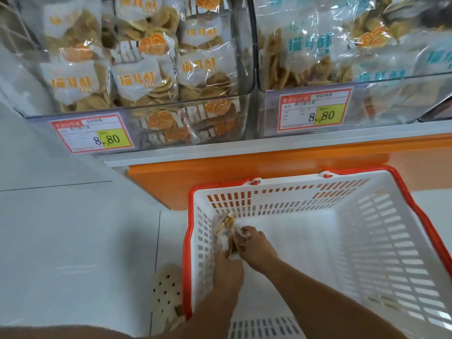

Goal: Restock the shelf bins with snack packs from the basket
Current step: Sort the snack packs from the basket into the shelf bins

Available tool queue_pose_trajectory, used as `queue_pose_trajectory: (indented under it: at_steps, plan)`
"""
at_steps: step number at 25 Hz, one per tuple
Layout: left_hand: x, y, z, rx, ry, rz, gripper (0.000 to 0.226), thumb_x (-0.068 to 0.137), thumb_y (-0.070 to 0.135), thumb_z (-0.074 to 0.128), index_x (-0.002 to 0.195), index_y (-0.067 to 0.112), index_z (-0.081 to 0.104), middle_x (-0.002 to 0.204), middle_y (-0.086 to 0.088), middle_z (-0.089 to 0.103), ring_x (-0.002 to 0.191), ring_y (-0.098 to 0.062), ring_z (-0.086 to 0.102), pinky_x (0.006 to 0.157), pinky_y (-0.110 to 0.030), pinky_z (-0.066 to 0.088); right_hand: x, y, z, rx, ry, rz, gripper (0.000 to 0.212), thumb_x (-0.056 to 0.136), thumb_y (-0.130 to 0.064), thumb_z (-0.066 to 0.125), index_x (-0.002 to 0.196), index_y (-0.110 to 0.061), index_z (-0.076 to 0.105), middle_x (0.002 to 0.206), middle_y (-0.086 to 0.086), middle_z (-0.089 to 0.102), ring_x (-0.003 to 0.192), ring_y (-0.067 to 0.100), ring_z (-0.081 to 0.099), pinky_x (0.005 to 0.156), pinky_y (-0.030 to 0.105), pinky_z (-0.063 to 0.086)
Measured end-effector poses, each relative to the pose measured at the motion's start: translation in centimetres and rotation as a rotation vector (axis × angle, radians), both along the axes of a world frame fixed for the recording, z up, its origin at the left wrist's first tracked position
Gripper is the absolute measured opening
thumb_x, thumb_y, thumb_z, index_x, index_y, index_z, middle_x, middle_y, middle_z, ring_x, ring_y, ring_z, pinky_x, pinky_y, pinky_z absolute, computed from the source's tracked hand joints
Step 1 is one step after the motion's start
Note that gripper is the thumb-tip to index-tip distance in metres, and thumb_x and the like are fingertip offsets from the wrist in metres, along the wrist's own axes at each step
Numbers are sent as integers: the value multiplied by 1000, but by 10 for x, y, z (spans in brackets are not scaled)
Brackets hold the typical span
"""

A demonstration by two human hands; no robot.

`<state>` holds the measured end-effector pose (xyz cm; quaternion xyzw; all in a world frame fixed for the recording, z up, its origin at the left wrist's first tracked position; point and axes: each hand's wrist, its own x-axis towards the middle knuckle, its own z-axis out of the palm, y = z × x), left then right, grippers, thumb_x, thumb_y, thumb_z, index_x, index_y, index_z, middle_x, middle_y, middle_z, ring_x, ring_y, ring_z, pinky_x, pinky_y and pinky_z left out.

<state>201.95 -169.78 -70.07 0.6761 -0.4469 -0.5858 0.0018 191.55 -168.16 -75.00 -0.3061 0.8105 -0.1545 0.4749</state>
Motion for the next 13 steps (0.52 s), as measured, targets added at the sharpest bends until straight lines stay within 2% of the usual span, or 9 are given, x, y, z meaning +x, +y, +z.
queue_pose_trajectory:
  at_steps: [2,4,5,6,7,8,10,13]
  plan:
    - [-2,0,2,19,21,73,28,97,10,47,122,10,59,91,-1,58,70,-10,49,61,-21,43,-13,9,14,-36,-246,-240,51,84,-18,66,130,-23,46,119,9,60,100,23,61,82,31,54]
    - [-7,-1,11,87,78,122,24,95,36,58,112,20,62,102,-4,64,82,-13,56,75,-30,52,-32,25,39,-96,-604,-421,45,83,-10,67,127,-14,54,112,16,67,93,23,66,80,31,53]
    - [-9,-3,14,167,157,122,33,90,50,62,110,24,63,108,-1,65,93,-14,60,81,-34,54,-40,34,52,-136,-748,-444,44,82,-8,65,125,-11,56,114,19,67,95,25,67,82,32,54]
    - [-10,-4,18,249,263,140,39,86,55,65,111,25,64,111,2,67,100,-16,63,83,-36,56,-45,42,64,-193,-884,-463,46,79,-6,61,125,-8,58,118,22,65,99,28,66,85,33,54]
    - [-12,-4,23,313,371,153,39,86,52,67,113,23,66,110,1,70,102,-19,67,80,-37,58,-50,49,75,-253,-982,-482,50,75,-5,57,125,-6,58,123,23,63,104,31,64,88,35,53]
    - [-15,-4,29,331,458,166,35,88,43,68,114,20,67,109,-1,73,101,-20,69,78,-35,58,-53,53,86,-307,-1047,-506,54,73,-5,54,126,-5,58,127,25,60,110,34,62,93,38,52]
    - [-21,-3,43,267,538,139,26,91,27,66,115,15,67,104,-3,75,99,-21,71,79,-34,59,-54,61,102,-399,-1042,-524,49,81,-11,57,130,-9,57,128,21,61,118,35,59,98,42,50]
    - [-26,0,62,181,596,110,22,91,16,66,113,15,68,102,-1,76,99,-20,71,84,-35,58,-59,79,120,-495,-853,-552,37,95,-20,58,130,-9,57,123,11,67,114,28,64,94,38,50]
